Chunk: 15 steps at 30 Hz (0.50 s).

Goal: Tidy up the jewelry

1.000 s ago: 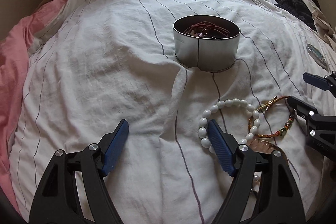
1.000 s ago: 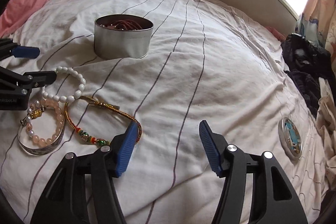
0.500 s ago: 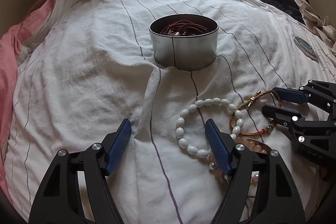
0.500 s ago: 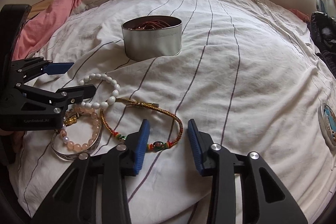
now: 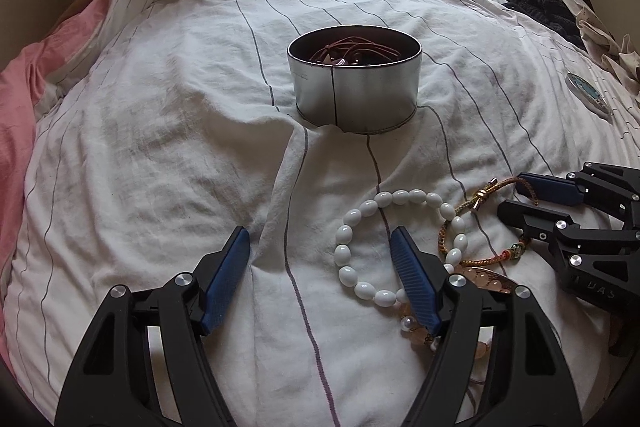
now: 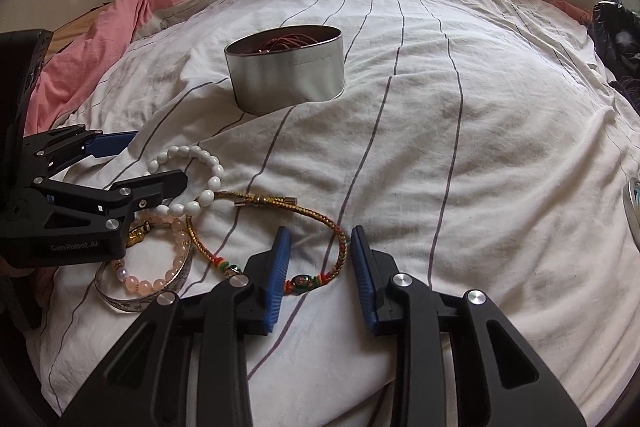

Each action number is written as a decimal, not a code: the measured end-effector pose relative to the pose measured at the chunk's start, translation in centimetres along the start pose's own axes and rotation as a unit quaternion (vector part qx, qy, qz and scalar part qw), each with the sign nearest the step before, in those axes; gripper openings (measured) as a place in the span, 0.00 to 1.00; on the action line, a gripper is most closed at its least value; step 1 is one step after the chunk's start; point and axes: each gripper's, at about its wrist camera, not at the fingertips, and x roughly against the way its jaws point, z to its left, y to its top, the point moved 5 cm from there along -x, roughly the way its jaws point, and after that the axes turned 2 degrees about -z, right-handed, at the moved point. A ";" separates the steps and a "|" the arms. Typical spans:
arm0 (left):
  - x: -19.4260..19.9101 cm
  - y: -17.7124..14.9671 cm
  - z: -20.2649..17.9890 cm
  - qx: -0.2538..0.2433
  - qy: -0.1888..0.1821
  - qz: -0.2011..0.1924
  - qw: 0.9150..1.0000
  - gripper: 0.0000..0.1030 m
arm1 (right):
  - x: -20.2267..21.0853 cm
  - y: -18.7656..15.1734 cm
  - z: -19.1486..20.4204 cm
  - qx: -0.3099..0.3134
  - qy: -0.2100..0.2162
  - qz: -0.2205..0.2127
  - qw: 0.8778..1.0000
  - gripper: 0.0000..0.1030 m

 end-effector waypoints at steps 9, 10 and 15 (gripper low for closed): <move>0.0 -0.1 0.0 -0.002 0.008 0.002 1.000 0.71 | 0.0 -0.1 0.1 -0.001 0.011 -0.003 1.000 0.40; 0.0 -0.2 -0.1 -0.002 0.008 0.002 1.000 0.73 | 0.0 -0.1 0.1 -0.002 0.013 -0.003 1.000 0.43; 0.0 -0.4 -0.3 -0.001 0.008 0.004 1.000 0.80 | 0.1 -0.2 0.3 -0.003 0.024 -0.003 1.000 0.57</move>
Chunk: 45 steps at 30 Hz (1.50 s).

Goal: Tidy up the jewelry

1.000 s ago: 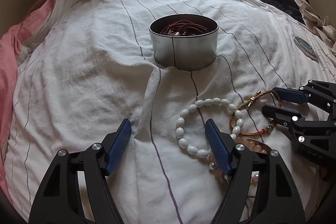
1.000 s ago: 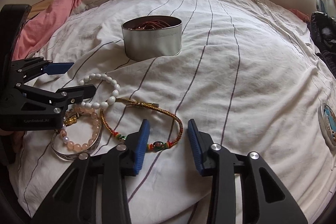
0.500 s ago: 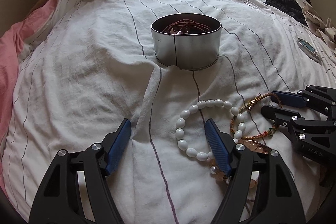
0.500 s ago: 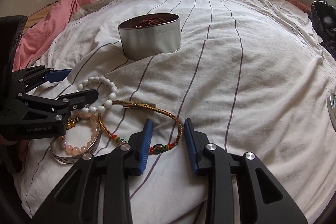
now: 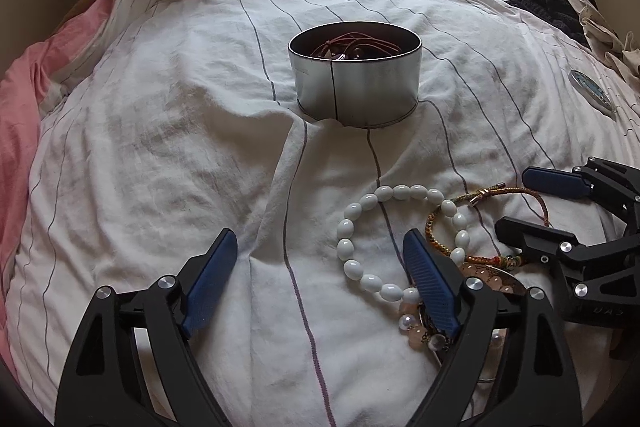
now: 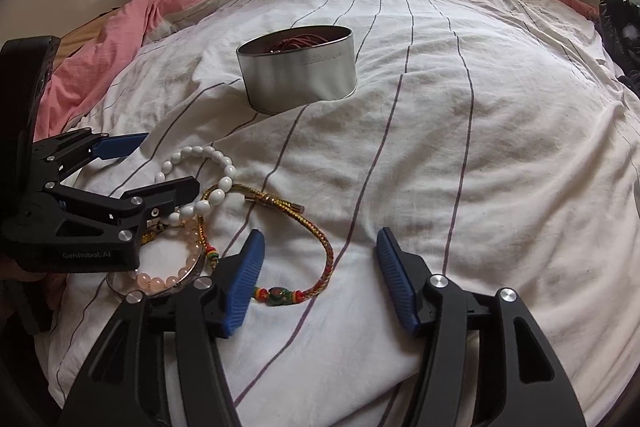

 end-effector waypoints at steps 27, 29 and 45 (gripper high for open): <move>-0.3 -0.2 0.1 0.001 0.000 0.004 1.000 0.81 | -0.1 -0.1 0.2 -0.001 0.008 0.002 1.000 0.66; -0.4 -0.2 0.1 0.001 -0.001 0.005 1.000 0.81 | -0.1 -0.1 0.2 -0.001 0.008 0.002 1.000 0.66; -0.5 -0.2 0.2 0.005 -0.005 0.012 1.000 0.83 | -0.2 -0.1 0.2 0.000 0.004 0.001 1.000 0.70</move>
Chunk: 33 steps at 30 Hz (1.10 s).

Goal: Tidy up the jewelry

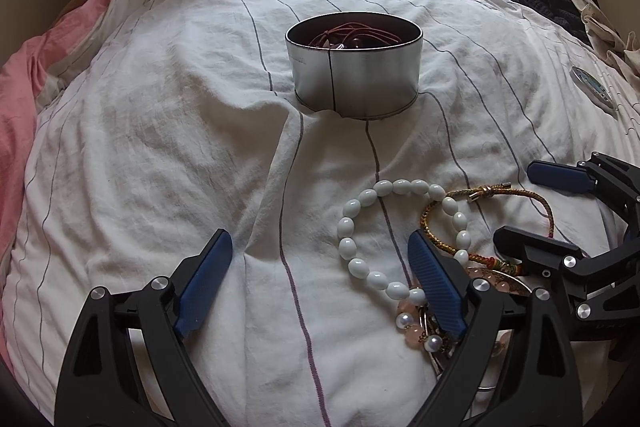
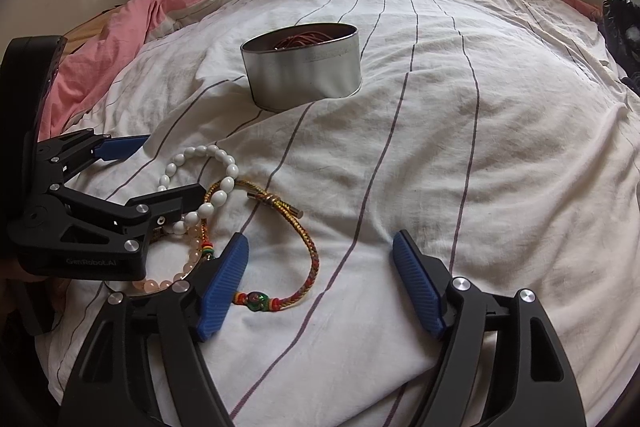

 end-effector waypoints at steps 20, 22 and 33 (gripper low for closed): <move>0.0 0.0 0.0 0.000 0.000 0.000 1.000 0.85 | 0.0 0.0 0.0 0.000 0.000 0.000 1.000 0.72; 0.0 0.0 0.0 0.000 0.000 0.000 1.000 0.85 | 0.0 0.0 0.0 0.000 0.000 0.000 1.000 0.72; 0.0 0.0 0.0 0.000 0.000 0.000 1.000 0.85 | -0.1 0.0 0.0 0.000 0.000 0.000 1.000 0.72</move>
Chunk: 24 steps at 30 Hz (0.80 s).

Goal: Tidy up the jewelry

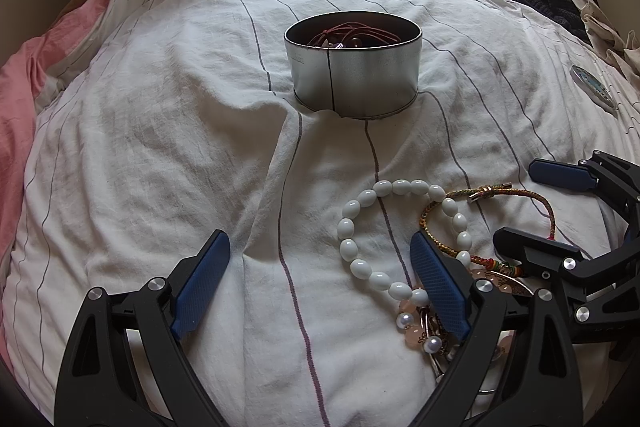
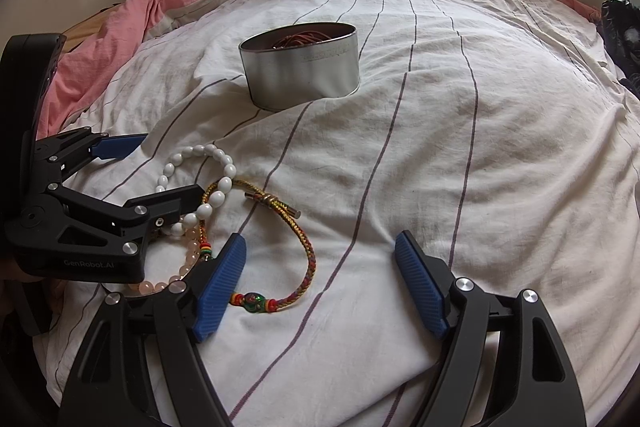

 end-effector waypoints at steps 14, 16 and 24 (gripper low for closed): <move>0.0 0.0 0.0 0.000 -0.001 -0.002 1.000 0.86 | -0.1 0.0 0.1 0.002 -0.003 0.001 1.000 0.72; 0.1 0.0 0.0 0.001 -0.002 -0.002 1.000 0.86 | -0.1 0.0 0.0 0.002 -0.003 0.001 1.000 0.72; 0.3 0.0 0.1 0.001 -0.002 -0.007 1.000 0.84 | 0.0 -0.1 0.0 0.003 -0.004 0.000 1.000 0.71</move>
